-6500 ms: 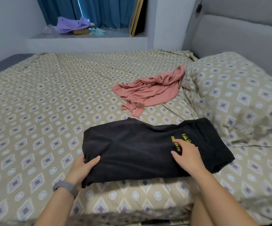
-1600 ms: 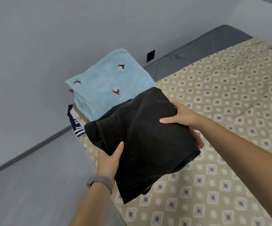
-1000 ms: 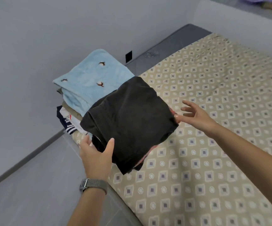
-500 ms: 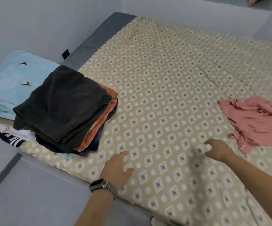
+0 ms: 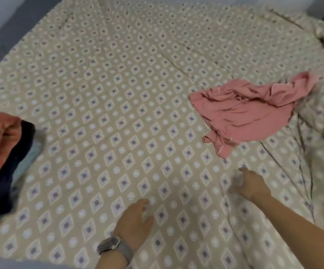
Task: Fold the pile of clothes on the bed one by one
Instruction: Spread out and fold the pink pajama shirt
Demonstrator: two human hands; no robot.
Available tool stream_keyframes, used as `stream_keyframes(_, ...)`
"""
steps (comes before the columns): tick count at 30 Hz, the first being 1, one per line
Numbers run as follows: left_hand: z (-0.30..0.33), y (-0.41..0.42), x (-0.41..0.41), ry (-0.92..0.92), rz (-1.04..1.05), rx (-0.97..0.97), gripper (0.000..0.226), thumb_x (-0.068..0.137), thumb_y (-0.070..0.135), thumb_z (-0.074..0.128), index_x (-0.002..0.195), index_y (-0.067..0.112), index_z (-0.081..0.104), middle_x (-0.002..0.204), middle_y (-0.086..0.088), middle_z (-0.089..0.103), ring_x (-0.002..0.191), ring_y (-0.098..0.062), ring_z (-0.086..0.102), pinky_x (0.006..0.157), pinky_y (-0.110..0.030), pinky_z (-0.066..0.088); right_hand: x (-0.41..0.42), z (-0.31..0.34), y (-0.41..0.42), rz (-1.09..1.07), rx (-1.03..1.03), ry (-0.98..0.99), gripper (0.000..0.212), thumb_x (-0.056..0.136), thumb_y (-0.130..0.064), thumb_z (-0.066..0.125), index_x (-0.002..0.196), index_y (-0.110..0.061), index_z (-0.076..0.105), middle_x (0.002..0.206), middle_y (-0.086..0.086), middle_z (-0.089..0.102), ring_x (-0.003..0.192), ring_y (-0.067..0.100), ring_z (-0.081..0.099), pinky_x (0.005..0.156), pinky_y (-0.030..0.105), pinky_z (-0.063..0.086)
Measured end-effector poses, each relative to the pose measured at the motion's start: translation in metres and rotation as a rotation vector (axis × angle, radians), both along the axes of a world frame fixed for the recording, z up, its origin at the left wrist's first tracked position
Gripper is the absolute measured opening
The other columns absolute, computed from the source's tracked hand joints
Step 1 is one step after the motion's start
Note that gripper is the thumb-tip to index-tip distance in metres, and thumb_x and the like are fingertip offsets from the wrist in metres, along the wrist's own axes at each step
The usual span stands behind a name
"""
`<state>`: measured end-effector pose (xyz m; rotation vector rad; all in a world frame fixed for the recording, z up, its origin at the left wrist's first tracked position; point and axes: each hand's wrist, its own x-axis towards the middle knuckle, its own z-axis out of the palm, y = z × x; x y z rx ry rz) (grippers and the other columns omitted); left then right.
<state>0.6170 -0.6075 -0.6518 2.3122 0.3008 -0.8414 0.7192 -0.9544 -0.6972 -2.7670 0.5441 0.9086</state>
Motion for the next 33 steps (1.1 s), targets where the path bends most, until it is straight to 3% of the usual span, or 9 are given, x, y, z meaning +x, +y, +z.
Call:
stream_keyframes(10, -0.042, -0.174, 0.104, -0.120, 0.053, -0.022, 0.047, 0.092, 0.030, 0.059, 0.137, 0.028, 0.044, 0.116, 0.006, 0.057, 0.107, -0.011, 0.056, 0.088, -0.018, 0.041, 0.135, -0.031, -0.050, 0.139, 0.140, -0.399, 0.086, 0.069, -0.054, 0.078, 0.141, -0.027, 0.039, 0.134, 0.007, 0.039, 0.121, 0.031, 0.034, 0.095, 0.042, 0.041)
stream_keyframes(13, -0.042, -0.199, 0.125, -0.145, 0.013, -0.015, 0.047, 0.092, 0.029, 0.059, 0.136, 0.026, 0.044, 0.118, 0.003, 0.057, 0.104, -0.013, 0.056, 0.088, -0.023, 0.043, 0.154, -0.047, -0.055, 0.233, 0.142, -0.288, 0.058, 0.078, -0.058, 0.068, 0.128, -0.033, 0.054, 0.136, 0.004, 0.036, 0.124, 0.030, 0.032, 0.099, 0.043, 0.040)
stream_keyframes(16, -0.038, -0.213, 0.129, -0.178, 0.063, -0.033, 0.046, 0.091, 0.031, 0.062, 0.134, 0.026, 0.047, 0.117, 0.003, 0.059, 0.097, -0.010, 0.056, 0.083, -0.021, 0.042, 0.141, -0.056, -0.046, 0.125, 0.527, -0.386, 0.031, 0.094, -0.033, 0.054, 0.103, -0.006, 0.066, 0.110, 0.016, 0.062, 0.101, 0.027, 0.055, 0.084, 0.034, 0.046)
stream_keyframes(19, -0.026, -0.213, 0.123, -0.129, 0.455, -0.265, 0.047, 0.087, 0.040, 0.066, 0.129, 0.023, 0.053, 0.113, 0.002, 0.062, 0.096, -0.009, 0.061, 0.086, -0.029, 0.050, 0.091, -0.034, -0.025, -0.064, 0.855, -0.346, 0.018, 0.100, -0.021, 0.047, 0.108, -0.012, 0.061, 0.086, 0.008, 0.065, 0.078, 0.017, 0.061, 0.071, 0.025, 0.046)
stream_keyframes(22, -0.013, -0.203, 0.118, 0.124, 0.858, -0.573, 0.050, 0.083, 0.055, 0.066, 0.117, 0.020, 0.059, 0.109, 0.000, 0.065, 0.099, -0.017, 0.064, 0.089, -0.041, 0.053, 0.006, -0.008, -0.007, 0.076, 1.002, -0.138, 0.026, 0.100, -0.013, 0.046, 0.124, -0.015, 0.056, 0.085, -0.011, 0.066, 0.068, -0.001, 0.056, 0.066, 0.016, 0.042)
stream_keyframes(25, -0.016, -0.190, 0.099, 0.398, 0.652, -0.576, 0.049, 0.077, 0.052, 0.073, 0.111, 0.018, 0.067, 0.107, -0.002, 0.070, 0.099, -0.019, 0.066, 0.080, -0.033, 0.053, -0.073, 0.014, 0.005, 0.141, 1.135, 0.141, 0.030, 0.099, -0.014, 0.050, 0.128, -0.017, 0.056, 0.104, -0.010, 0.066, 0.079, -0.015, 0.055, 0.078, 0.007, 0.038)
stream_keyframes(28, -0.033, -0.188, 0.066, 0.453, 0.444, -0.528, 0.021, 0.087, 0.013, 0.071, 0.106, 0.005, 0.069, 0.088, -0.009, 0.073, 0.070, -0.012, 0.068, 0.063, -0.023, 0.054, -0.096, 0.014, -0.003, 0.123, 1.166, 0.232, 0.017, 0.090, -0.030, 0.065, 0.104, -0.021, 0.068, 0.096, -0.002, 0.069, 0.082, 0.001, 0.061, 0.083, 0.022, 0.050)
stream_keyframes(30, -0.042, -0.183, 0.046, 0.385, 0.414, -0.512, 0.010, 0.091, 0.000, 0.061, 0.088, 0.002, 0.071, 0.064, -0.004, 0.066, 0.051, -0.006, 0.059, 0.055, -0.018, 0.050, -0.084, 0.003, -0.014, -0.082, 1.094, 0.114, 0.002, 0.084, -0.019, 0.072, 0.084, -0.019, 0.073, 0.086, 0.002, 0.073, 0.075, 0.009, 0.065, 0.085, 0.037, 0.053)
stream_keyframes(33, -0.058, -0.171, 0.025, 0.262, 0.422, -0.451, 0.015, 0.092, 0.007, 0.060, 0.080, 0.009, 0.069, 0.057, 0.000, 0.060, 0.049, -0.007, 0.053, 0.057, -0.020, 0.050, -0.041, -0.015, -0.027, -0.491, 0.908, -0.349, 0.017, 0.077, -0.026, 0.080, 0.078, -0.017, 0.065, 0.078, 0.000, 0.070, 0.077, 0.016, 0.065, 0.079, 0.037, 0.053)
